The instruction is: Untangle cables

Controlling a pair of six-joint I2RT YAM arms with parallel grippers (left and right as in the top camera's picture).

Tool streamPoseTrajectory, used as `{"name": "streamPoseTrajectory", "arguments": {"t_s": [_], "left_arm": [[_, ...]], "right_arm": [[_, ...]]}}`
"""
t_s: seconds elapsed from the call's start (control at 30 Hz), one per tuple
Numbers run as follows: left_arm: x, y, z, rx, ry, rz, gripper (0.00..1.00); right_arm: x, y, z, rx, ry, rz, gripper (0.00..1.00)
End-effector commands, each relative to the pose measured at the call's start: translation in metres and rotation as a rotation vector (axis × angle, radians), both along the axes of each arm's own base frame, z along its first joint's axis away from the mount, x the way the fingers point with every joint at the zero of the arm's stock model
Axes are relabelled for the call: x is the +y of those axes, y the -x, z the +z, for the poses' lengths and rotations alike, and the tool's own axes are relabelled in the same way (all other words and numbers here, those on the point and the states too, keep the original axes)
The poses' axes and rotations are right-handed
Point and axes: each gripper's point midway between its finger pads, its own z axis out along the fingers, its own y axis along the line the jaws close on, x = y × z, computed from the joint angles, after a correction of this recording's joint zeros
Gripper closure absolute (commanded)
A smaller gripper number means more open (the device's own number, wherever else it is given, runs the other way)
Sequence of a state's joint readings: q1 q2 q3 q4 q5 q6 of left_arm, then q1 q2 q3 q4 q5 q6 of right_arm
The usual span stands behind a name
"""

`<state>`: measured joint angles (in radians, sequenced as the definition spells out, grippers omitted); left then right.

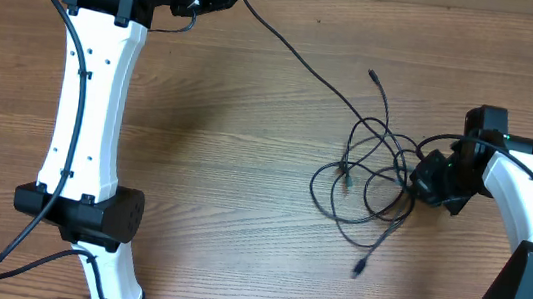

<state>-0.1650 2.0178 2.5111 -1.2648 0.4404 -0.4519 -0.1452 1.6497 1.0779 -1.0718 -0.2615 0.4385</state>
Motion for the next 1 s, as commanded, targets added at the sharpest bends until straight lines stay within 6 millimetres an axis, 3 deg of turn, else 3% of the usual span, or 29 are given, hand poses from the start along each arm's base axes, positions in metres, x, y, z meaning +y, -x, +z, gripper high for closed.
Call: {"name": "streamPoseTrajectory", "arguments": {"t_s": [0.0,0.23,0.4,0.5,0.6,0.93,0.97], "left_arm": [[0.01,0.005,0.023,-0.084,-0.044,0.023,0.96],[-0.017,0.013,0.004,-0.035,-0.059,-0.034,0.87],[-0.036,0.019,-0.029,0.031,-0.132,-0.049,0.64],[-0.048,0.024,-0.046,0.066,-0.145,-0.078,0.42],[-0.057,0.028,-0.061,0.098,-0.155,-0.1,0.3],[-0.086,0.049,-0.105,0.2,-0.178,-0.171,0.24],[-0.088,0.05,-0.107,0.204,-0.18,-0.178,0.23]], "right_arm": [[0.016,-0.012,0.025,-0.07,-0.114,0.097,0.96],[0.054,-0.036,0.09,-0.262,-0.352,0.2,0.96],[0.074,-0.044,0.101,-0.335,-0.414,0.264,0.96],[0.093,-0.044,0.117,-0.414,-0.526,0.352,0.96],[0.105,-0.046,0.136,-0.512,-0.633,0.421,0.96],[0.125,-0.053,0.181,-0.833,-0.819,0.626,0.96],[0.124,-0.056,0.181,-0.849,-0.803,0.638,0.88]]}}
